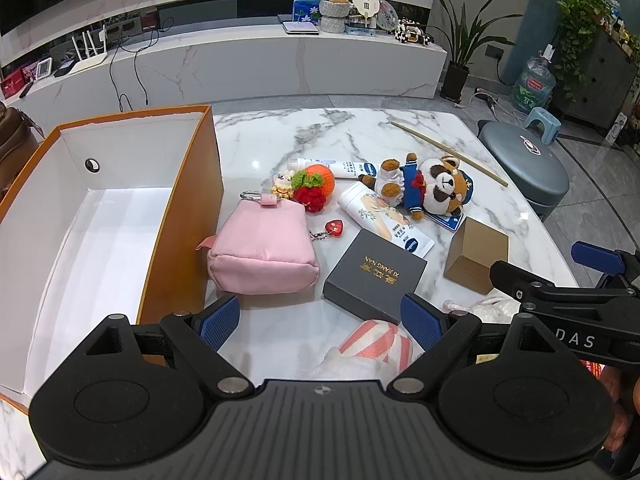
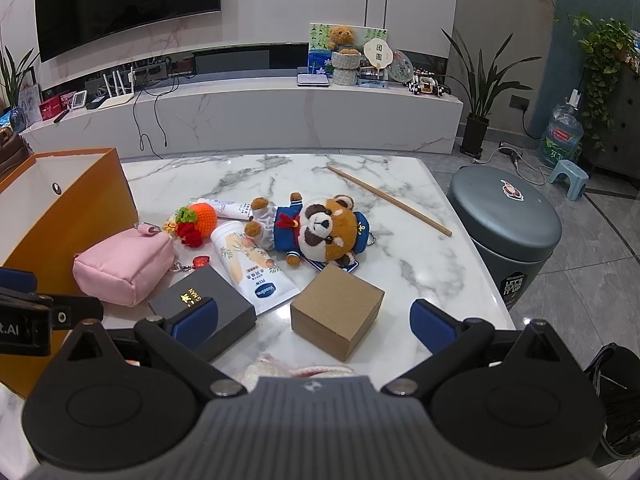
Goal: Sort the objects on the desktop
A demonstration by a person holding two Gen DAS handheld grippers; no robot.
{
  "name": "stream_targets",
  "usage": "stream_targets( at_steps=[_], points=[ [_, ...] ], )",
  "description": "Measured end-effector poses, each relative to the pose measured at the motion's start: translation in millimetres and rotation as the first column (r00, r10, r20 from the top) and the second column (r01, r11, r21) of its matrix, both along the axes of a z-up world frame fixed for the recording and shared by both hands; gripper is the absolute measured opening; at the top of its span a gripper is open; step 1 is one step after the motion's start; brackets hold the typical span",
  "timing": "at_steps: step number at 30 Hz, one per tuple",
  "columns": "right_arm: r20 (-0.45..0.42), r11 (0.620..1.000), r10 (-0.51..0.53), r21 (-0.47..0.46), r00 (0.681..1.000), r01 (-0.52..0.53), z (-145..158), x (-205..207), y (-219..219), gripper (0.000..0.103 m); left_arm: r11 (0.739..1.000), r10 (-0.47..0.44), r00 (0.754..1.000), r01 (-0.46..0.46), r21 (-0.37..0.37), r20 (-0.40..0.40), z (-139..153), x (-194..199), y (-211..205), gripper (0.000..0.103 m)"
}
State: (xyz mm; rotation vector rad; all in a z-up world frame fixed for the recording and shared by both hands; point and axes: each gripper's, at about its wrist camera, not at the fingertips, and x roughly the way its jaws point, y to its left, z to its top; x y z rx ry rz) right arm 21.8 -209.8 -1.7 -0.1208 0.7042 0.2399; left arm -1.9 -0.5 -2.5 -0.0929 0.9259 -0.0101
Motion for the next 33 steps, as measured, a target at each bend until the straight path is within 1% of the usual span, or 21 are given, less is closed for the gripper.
stream_targets(
  at_steps=[13,20,25,30,33],
  points=[
    [-0.003,1.0,0.002,0.002,1.0,-0.002,1,0,-1,0.102,1.0,-0.002,1.0,0.002,0.002,-0.004,1,1,-1,0.103],
    [-0.006,1.0,0.002,-0.001,1.0,-0.002,0,2,-1,0.102,0.999,-0.027,1.0,0.027,0.022,-0.003,-2,0,-6,0.103],
    [-0.019,1.0,0.001,-0.017,1.0,-0.002,-6,3,-5,0.102,0.998,-0.051,0.999,0.051,0.026,-0.019,-10,-6,-8,0.103],
    [-0.041,0.999,0.009,-0.03,0.999,-0.01,-14,5,-10,0.102,0.993,-0.092,0.994,0.096,0.068,-0.062,-27,-13,-14,0.103],
    [-0.055,0.999,0.03,-0.04,0.998,-0.032,-20,5,-9,0.102,0.992,-0.098,0.992,0.104,0.066,-0.085,-35,-16,-12,0.103]
  ],
)
